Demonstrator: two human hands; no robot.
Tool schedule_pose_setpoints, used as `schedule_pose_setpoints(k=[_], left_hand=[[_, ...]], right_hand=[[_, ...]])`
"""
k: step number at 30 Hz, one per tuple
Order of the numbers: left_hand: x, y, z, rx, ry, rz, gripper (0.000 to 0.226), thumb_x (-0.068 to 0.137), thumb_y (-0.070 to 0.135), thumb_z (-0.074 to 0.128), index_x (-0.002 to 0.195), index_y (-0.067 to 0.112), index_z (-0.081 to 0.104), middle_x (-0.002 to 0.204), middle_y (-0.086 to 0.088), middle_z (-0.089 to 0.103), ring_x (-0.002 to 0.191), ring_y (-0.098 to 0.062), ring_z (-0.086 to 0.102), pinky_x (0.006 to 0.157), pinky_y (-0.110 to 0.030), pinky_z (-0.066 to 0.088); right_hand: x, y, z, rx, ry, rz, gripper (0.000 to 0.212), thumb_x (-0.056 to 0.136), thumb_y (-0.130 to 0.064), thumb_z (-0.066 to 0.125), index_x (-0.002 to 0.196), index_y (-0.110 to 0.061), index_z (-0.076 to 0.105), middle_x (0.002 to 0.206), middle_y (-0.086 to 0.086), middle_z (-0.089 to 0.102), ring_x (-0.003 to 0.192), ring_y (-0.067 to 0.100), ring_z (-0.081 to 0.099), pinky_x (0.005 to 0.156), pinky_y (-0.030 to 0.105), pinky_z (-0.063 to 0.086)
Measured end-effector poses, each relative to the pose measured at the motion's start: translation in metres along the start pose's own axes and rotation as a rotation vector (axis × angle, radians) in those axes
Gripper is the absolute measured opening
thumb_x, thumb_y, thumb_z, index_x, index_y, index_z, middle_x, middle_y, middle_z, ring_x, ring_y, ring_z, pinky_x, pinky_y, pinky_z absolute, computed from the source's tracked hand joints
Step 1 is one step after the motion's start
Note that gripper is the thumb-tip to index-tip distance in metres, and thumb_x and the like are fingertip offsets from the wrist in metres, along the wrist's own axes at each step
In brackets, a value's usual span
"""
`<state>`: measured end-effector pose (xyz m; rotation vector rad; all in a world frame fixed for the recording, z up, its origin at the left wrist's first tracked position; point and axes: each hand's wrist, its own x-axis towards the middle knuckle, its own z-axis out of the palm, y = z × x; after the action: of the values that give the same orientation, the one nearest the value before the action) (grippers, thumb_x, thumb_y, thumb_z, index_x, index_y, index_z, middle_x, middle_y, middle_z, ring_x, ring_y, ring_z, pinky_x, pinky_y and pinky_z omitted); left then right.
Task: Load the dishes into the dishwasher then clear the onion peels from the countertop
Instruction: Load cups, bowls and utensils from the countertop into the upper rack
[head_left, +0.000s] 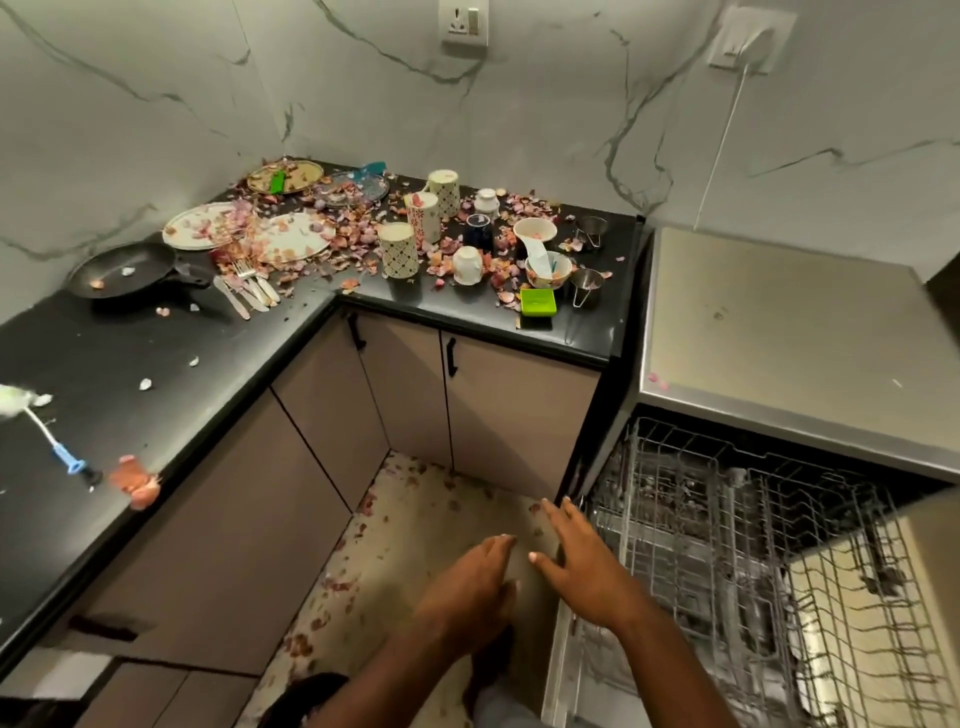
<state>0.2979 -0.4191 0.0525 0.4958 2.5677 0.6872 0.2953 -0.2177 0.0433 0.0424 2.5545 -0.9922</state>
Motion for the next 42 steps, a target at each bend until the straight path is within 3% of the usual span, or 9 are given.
schedule_pose_setpoints(k=[5,10,15,20,26,31,34,39,42], left_hand=[[0.068,-0.004,-0.041,0.052,-0.001,0.075,0.06,0.108,0.036,0.046,0.162,0.026,0.024,0.165,0.004,0.033,0.148,-0.012,0.037,0.119,-0.03,0.037],[0.148,0.0,-0.088,0.065,0.005,0.143,0.049,0.107,0.038,0.046,0.154,0.028,0.038,0.154,0.002,0.048,0.138,-0.015,0.049,0.114,-0.032,0.043],[0.223,0.001,-0.121,-0.024,0.092,0.186,0.046,0.102,0.042,0.049,0.145,0.027,0.05,0.142,0.004,0.06,0.128,-0.014,0.057,0.108,-0.033,0.047],[0.278,0.0,-0.145,-0.241,0.169,0.235,0.037,0.098,0.035,0.053,0.133,0.025,0.062,0.123,0.008,0.071,0.111,-0.003,0.067,0.095,-0.031,0.055],[0.388,0.015,-0.181,-0.477,0.239,0.269,0.022,0.099,0.019,0.062,0.12,0.024,0.067,0.106,0.012,0.075,0.097,0.0,0.071,0.089,-0.032,0.059],[0.488,0.04,-0.225,-0.51,0.267,0.307,0.02,0.1,0.016,0.062,0.118,0.024,0.066,0.103,0.014,0.073,0.095,0.001,0.068,0.085,-0.018,0.053],[0.544,0.053,-0.247,-0.597,0.257,0.275,0.022,0.098,0.016,0.063,0.119,0.022,0.065,0.106,0.011,0.074,0.097,-0.001,0.069,0.088,-0.021,0.054],[0.623,0.078,-0.261,-0.711,0.082,0.098,0.019,0.082,0.028,0.059,0.099,0.024,0.065,0.093,0.003,0.073,0.091,-0.019,0.07,0.089,-0.044,0.058],[0.658,0.093,-0.254,-0.714,-0.037,-0.053,0.019,0.086,0.014,0.059,0.102,0.01,0.07,0.087,-0.008,0.071,0.083,-0.028,0.068,0.076,-0.04,0.056]], right_hand=[[0.06,-0.001,-0.03,0.108,0.05,0.019,0.081,0.1,-0.049,0.061,0.165,-0.036,0.015,0.174,-0.003,0.004,0.159,0.018,0.013,0.127,0.037,0.022],[0.126,-0.016,-0.092,0.174,0.17,0.031,0.076,0.1,-0.048,0.063,0.164,-0.029,0.027,0.167,-0.007,0.028,0.155,0.014,0.026,0.126,0.036,0.026],[0.195,-0.024,-0.141,0.462,0.333,0.105,0.054,0.098,-0.038,0.069,0.148,-0.025,0.053,0.139,-0.004,0.063,0.125,0.012,0.061,0.107,0.031,0.048],[0.254,-0.027,-0.164,0.912,0.475,0.264,0.024,0.099,-0.028,0.07,0.121,-0.02,0.07,0.107,0.0,0.078,0.104,0.016,0.073,0.096,0.037,0.058],[0.306,-0.035,-0.191,1.281,0.541,0.405,0.011,0.105,-0.022,0.06,0.107,-0.015,0.069,0.102,0.009,0.077,0.091,0.019,0.072,0.07,0.024,0.06],[0.351,-0.04,-0.201,1.404,0.557,0.516,0.015,0.104,-0.024,0.062,0.111,-0.012,0.066,0.115,0.012,0.069,0.11,0.028,0.068,0.08,0.03,0.058],[0.373,-0.041,-0.208,1.473,0.56,0.566,0.011,0.104,-0.023,0.061,0.11,-0.014,0.064,0.115,0.016,0.069,0.107,0.028,0.067,0.077,0.031,0.056],[0.396,-0.045,-0.211,1.437,0.649,0.571,0.016,0.106,-0.017,0.058,0.107,-0.007,0.07,0.082,0.009,0.07,0.077,0.018,0.07,0.065,0.025,0.058],[0.399,-0.044,-0.214,1.369,0.655,0.58,0.024,0.108,-0.017,0.053,0.107,-0.006,0.074,0.071,0.002,0.057,0.064,0.014,0.065,0.059,0.022,0.055]])
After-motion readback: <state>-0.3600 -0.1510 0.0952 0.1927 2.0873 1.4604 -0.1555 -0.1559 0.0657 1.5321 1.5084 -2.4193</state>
